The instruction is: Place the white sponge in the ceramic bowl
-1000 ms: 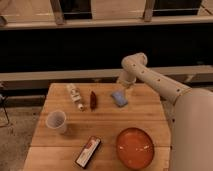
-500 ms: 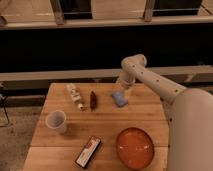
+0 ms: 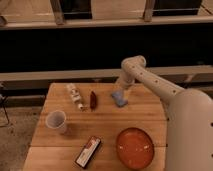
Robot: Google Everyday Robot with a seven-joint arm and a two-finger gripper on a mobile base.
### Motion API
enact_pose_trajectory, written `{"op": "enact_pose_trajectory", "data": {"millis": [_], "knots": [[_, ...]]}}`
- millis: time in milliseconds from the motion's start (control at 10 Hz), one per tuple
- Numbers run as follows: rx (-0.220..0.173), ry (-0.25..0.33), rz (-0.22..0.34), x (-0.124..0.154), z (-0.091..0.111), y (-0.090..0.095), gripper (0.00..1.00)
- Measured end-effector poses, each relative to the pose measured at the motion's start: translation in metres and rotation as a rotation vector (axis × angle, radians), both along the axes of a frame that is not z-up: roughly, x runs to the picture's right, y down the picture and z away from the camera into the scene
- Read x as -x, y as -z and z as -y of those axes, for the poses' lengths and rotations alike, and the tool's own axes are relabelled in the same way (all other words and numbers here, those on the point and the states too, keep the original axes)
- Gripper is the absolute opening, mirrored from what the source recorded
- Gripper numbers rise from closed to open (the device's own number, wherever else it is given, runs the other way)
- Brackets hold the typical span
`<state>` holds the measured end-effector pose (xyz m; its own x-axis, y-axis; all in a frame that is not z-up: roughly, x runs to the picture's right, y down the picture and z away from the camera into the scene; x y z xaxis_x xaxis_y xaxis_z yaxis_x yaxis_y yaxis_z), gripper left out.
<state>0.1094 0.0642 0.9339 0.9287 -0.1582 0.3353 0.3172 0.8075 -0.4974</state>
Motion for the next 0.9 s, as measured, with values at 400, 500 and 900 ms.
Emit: {"op": "enact_pose_trajectory", "data": {"millis": [400,500,900], "knots": [[0.027,0.078,0.066,0.000,-0.007,0.007,0.80],[0.032,0.103,0.082,0.001,-0.010,0.008,0.80],[0.055,0.203,0.128,0.012,-0.027,0.007,0.80]]}}
